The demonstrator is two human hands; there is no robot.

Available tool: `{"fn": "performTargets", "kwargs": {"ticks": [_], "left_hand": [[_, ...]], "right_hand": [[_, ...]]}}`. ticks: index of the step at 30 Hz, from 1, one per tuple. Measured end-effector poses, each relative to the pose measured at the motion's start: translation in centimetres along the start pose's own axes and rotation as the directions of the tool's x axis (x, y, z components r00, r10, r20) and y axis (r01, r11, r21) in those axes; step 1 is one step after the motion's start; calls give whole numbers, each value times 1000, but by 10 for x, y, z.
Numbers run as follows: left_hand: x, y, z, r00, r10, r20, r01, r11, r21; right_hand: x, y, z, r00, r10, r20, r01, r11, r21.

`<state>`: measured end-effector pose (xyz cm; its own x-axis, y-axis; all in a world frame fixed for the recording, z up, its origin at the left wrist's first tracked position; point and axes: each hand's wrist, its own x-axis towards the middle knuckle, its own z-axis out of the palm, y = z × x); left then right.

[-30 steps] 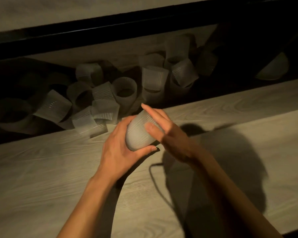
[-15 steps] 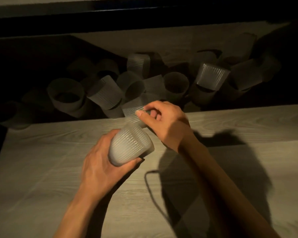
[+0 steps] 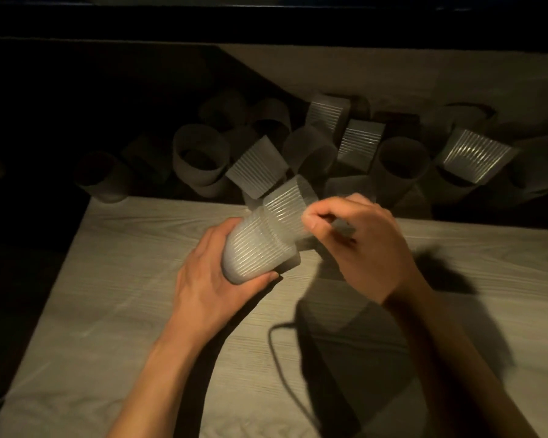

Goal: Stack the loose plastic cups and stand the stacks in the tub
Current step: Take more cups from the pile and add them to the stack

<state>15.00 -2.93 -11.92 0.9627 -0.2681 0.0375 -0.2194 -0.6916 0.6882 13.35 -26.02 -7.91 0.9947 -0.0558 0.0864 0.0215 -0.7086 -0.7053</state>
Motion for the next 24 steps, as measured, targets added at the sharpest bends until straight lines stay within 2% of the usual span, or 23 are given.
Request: {"fn": "performTargets", "kwargs": {"ticks": [3, 7, 10, 12, 14, 16, 17, 19, 21, 22, 24], "left_hand": [[-2, -6, -6, 1000, 5, 5, -5, 1000, 24], [-5, -9, -10, 999, 50, 2, -50, 998, 45], [-7, -12, -11, 998, 65, -3, -65, 997, 51], [-9, -16, -12, 999, 41, -27, -40, 999, 33], [-12, -21, -16, 999, 11, -43, -11, 1000, 14], [-14, -24, -20, 999, 4, -35, -4, 1000, 7], [-16, -24, -22, 1000, 8, -26, -8, 1000, 13], [-18, -24, -24, 1000, 19, -7, -19, 999, 34], [-18, -23, -23, 999, 32, 1, -32, 998, 51], [-17, -22, -23, 999, 38, 2, -38, 998, 55], [-17, -21, -21, 999, 48, 10, -48, 997, 62]], "right_hand": [[-2, -4, 8, 996, -9, 94, -1, 995, 100], [-8, -13, 22, 988, -129, 87, 106, 968, 228], [-6, -21, 35, 985, -93, 144, 49, 959, 280], [-5, -26, 38, 983, -169, 76, 152, 970, 189], [-7, -30, 32, 971, -206, -122, 219, 970, 102], [-12, -23, 24, 925, -151, -349, 175, 984, 39], [-15, -17, 22, 914, -86, -396, 102, 995, 20], [-23, 0, 25, 935, 129, -331, -108, 991, 81], [-31, 10, 34, 925, 335, -178, -283, 922, 265], [-33, 11, 38, 913, 387, -127, -316, 871, 376], [-31, 7, 40, 918, 379, -114, -267, 806, 528]]}}
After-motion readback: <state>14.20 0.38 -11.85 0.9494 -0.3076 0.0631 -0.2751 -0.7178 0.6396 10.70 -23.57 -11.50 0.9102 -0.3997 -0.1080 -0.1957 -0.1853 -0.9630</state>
